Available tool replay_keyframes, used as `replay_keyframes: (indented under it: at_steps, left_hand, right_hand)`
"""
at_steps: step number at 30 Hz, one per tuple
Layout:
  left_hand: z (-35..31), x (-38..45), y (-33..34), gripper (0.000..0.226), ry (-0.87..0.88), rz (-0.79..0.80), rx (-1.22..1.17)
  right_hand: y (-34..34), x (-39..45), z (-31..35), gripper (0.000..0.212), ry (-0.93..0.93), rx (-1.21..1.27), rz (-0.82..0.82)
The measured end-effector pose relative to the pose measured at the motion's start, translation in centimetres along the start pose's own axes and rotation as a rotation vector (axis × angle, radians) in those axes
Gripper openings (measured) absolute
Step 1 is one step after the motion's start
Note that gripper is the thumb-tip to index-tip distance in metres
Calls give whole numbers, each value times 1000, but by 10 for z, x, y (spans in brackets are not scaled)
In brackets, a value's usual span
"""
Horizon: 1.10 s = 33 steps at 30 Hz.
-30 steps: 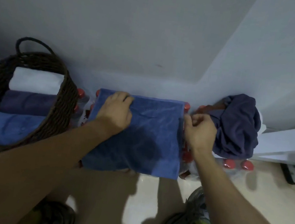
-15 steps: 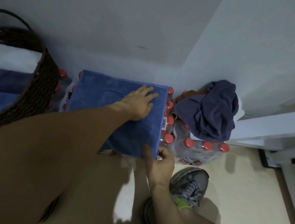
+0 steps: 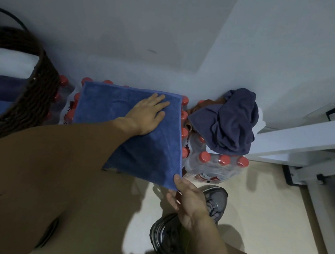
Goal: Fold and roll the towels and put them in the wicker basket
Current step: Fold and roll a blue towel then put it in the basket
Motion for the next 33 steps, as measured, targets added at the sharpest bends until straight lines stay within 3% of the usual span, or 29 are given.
replay_keyframes:
  at_steps: [4, 7, 11, 14, 16, 18, 22, 29, 33]
  left_hand:
    - [-8, -15, -16, 50, 19, -132, -66]
    - [-2, -55, -56, 40, -23, -462, -166]
    - [36, -152, -79, 23, -344, -878, -191]
    - [64, -218, -54, 24, -711, -987, -303]
    - [79, -243, -24, 36, -891, -887, -486]
    - [84, -252, 2, 41, -868, -729, -652]
    - [87, -255, 21, 26, -866, -562, -910]
    - [99, -243, 19, 38, -815, -179, -830]
    - [112, -254, 13, 38, -831, -178, -865]
  right_hand:
    - [-3, 8, -4, 17, -140, -147, -98]
    - [-5, 14, -1, 16, -188, -167, -112]
    - [2, 18, 10, 28, -244, -244, -95]
    - [9, 18, 14, 33, -274, -248, -117]
    - [12, 17, 14, 33, -283, -258, -126]
    - [15, 13, 13, 30, -300, -251, -129]
    - [19, 6, 13, 18, -312, -246, -115]
    - [16, 6, 16, 15, -262, -245, -81]
    - [10, 8, 15, 10, -212, -230, -97]
Point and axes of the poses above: each hand's wrist, its own x-axis towards the middle knuckle, its own y-axis out of the palm, z = x × y, the point moved 6 cm from there along x, towards the middle knuckle, and after that the axes turned 2 degrees about x, right-handed, at the moved point
